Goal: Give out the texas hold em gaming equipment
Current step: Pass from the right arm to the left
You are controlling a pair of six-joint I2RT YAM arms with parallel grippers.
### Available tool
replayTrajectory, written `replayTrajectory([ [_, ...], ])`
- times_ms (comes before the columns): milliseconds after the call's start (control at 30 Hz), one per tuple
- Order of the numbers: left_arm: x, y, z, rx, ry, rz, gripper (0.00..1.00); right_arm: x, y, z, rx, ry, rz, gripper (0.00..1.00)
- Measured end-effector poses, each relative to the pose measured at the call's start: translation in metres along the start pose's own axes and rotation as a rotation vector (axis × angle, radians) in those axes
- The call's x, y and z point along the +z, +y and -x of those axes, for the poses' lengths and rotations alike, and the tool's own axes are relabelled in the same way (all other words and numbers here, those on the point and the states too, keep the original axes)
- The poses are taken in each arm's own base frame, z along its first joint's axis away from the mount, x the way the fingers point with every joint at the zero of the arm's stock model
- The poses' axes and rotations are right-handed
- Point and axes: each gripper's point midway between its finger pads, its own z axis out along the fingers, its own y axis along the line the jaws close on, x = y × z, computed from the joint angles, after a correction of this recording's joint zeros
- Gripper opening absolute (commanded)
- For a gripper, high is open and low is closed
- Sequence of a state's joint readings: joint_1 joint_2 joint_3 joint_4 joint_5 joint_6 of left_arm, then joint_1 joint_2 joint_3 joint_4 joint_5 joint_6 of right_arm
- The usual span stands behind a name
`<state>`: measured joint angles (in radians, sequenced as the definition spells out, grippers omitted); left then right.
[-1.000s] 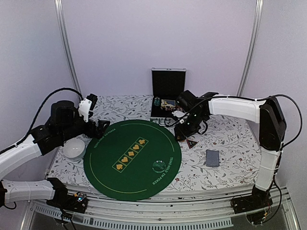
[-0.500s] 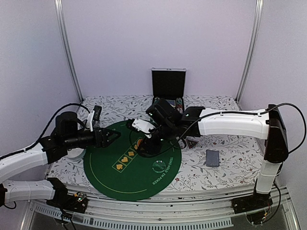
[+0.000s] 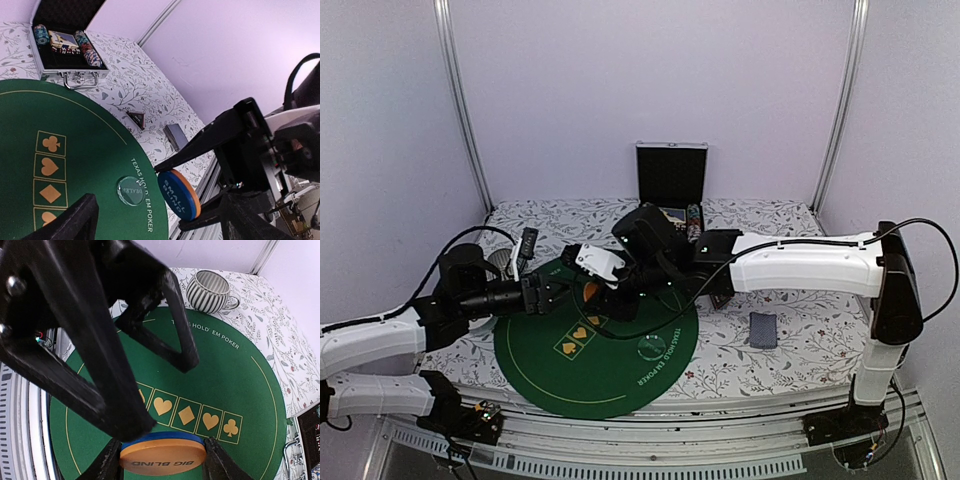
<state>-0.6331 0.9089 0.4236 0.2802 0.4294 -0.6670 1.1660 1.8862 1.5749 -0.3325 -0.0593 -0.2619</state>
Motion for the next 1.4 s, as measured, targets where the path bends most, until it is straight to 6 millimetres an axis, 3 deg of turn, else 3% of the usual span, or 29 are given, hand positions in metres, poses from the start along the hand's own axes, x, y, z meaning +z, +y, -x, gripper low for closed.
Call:
replayTrajectory([
  [167, 0.012, 0.005, -0.019, -0.018, 0.073, 0.011, 0.8, 0.003, 0.002, 0.007, -0.028, -0.007, -0.027, 0.24],
  [300, 0.017, 0.002, -0.017, -0.006, 0.085, 0.011, 0.73, 0.006, 0.003, 0.007, -0.042, 0.001, -0.044, 0.24],
  [467, 0.021, 0.0, -0.012, 0.018, 0.084, 0.022, 0.58, 0.012, 0.0, 0.002, -0.056, 0.025, -0.083, 0.24],
  [667, 0.025, 0.008, -0.022, 0.023, 0.133, 0.056, 0.44, 0.015, -0.008, -0.001, -0.076, 0.049, -0.153, 0.24],
  [1000, 0.027, 0.002, -0.024, 0.042, 0.153, 0.033, 0.0, 0.016, -0.011, -0.004, -0.088, 0.067, -0.188, 0.24],
  [1100, 0.028, 0.003, -0.023, 0.014, 0.145, 0.04, 0.0, 0.016, -0.014, -0.004, -0.099, 0.072, -0.217, 0.25],
  [1167, 0.028, 0.003, -0.023, 0.013, 0.145, 0.039, 0.0, 0.015, -0.016, -0.004, -0.102, 0.074, -0.227, 0.36],
  [1300, 0.027, 0.002, -0.021, 0.017, 0.136, 0.041, 0.0, 0.015, -0.017, -0.004, -0.103, 0.069, -0.234, 0.79],
  [1400, 0.022, -0.001, -0.018, 0.051, 0.12, 0.031, 0.0, 0.017, -0.015, -0.006, -0.085, 0.055, -0.228, 0.91],
])
